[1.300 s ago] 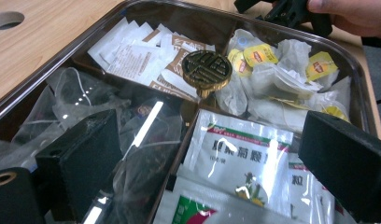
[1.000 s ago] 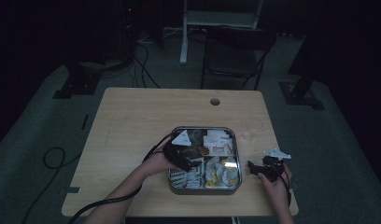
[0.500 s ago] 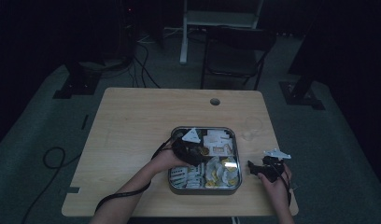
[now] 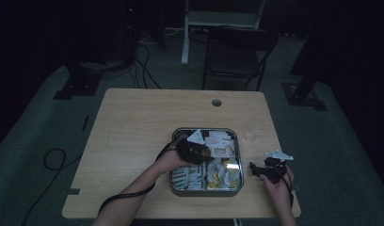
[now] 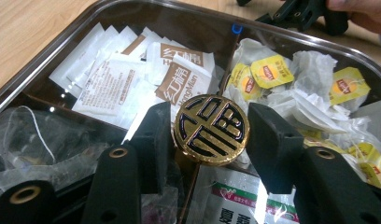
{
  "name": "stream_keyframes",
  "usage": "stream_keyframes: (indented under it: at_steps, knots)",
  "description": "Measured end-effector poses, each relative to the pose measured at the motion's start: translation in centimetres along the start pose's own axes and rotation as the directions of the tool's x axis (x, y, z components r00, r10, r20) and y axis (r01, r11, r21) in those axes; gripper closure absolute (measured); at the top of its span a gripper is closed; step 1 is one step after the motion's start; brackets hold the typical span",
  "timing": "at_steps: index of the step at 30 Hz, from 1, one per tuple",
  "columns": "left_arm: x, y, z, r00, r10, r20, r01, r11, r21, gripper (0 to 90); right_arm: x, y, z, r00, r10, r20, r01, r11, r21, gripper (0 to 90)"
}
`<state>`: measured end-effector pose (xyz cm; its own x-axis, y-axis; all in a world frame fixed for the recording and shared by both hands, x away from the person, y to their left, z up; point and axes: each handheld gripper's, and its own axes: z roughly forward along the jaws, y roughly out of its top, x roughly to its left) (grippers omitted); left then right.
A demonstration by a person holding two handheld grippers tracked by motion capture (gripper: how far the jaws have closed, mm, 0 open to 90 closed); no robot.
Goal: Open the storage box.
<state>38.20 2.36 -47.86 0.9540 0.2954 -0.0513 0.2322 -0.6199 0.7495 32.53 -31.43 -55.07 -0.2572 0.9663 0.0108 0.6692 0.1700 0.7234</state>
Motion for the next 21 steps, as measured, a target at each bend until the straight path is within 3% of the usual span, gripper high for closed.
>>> stream_keyframes:
  at_steps: [3, 9, 15, 21]
  knots:
    - [-0.08, 0.03, 0.11, 1.0, -0.002, -0.008, 0.002, 1.0, -0.002, 58.2, 0.0, 0.0, 0.0, 1.0, 0.0, 0.0, 0.0, 1.0, 0.0, 11.2]
    - [-0.28, 0.05, 0.04, 0.9993, 0.028, -0.025, -0.028, 0.9996, 0.002, 59.3, 0.0, 0.0, 0.0, 1.0, 0.0, 0.0, 0.0, 1.0, 0.0, 11.2]
    - [-0.28, 0.58, -0.03, 0.9997, 0.011, -0.023, -0.01, 0.9992, 0.038, 59.5, 0.0, 0.0, 0.0, 1.0, -0.001, 0.0, 0.001, 1.0, 0.0, 11.2]
    - [-0.27, 0.72, -0.12, 0.9997, -0.008, -0.021, 0.009, 0.9992, 0.038, 59.5, -0.01, 0.0, 0.0, 1.0, -0.001, 0.0, 0.001, 1.0, 0.0, 11.2]
